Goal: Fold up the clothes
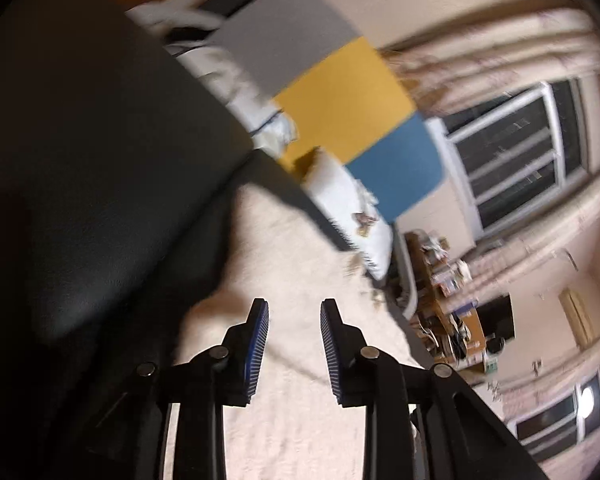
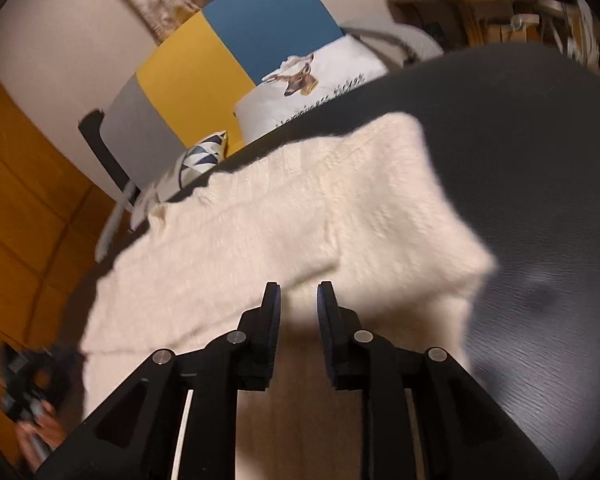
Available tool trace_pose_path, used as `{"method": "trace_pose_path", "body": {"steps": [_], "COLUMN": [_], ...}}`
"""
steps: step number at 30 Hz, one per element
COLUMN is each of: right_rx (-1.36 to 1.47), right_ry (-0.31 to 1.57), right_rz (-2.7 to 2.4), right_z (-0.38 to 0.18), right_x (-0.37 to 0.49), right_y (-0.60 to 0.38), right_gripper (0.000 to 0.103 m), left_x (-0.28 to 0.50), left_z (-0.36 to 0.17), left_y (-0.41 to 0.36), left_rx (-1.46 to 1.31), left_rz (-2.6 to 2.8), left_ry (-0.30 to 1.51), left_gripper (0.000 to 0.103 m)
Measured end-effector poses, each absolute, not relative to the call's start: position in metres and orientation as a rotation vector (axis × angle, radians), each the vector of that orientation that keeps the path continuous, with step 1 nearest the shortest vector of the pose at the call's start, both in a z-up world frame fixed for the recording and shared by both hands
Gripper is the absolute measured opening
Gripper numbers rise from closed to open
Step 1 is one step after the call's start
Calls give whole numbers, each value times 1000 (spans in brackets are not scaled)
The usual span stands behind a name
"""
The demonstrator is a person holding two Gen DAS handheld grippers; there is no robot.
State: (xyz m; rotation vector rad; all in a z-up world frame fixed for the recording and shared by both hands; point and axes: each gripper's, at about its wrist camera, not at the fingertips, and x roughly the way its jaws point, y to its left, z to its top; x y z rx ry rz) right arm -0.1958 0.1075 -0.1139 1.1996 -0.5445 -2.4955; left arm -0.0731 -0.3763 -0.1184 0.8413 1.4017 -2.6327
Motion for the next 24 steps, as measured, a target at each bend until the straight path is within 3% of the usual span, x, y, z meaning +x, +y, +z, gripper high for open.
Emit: {"method": "trace_pose_path", "body": {"steps": [7, 8, 9, 10, 13, 15, 21, 24], "right_rx": [1108, 1156, 1225, 1260, 1178, 1168, 1116, 1197], "right_ry": [-410, -395, -380, -399, -567, -595, -424, -311], "right_rz": [-2508, -2522, -2536, -2535, -2494, -2478, -2530, -2549], "right_z": [-91, -97, -107, -118, -129, -124, -99, -112], "right_x": [-222, -230, -239, -246, -245, -246, -262, -280], "right_y": [74, 72, 70, 72, 89, 94, 75, 63], "right_gripper": [23, 25, 27, 27, 27, 27, 27, 27], "left_x": [-134, -132, -130, -127, -123, -125, -165, -182], "left_z": [-138, -143, -147, -152, -155, -146, -117, -133], "left_y": [-367, -368, -370, -371, -375, -375, -355, -358], "left_rx": [1035, 1044, 1045, 1045, 1047, 1032, 1019, 1121], "left_rz": [-2563, -2556, -2563, -2569, -2573, -2597, -2743, -2627], "left_ry": [1159, 1139, 1120, 1101, 1120, 1163, 905, 714], "left_gripper": [25, 20, 3, 0, 5, 21, 24, 23]}}
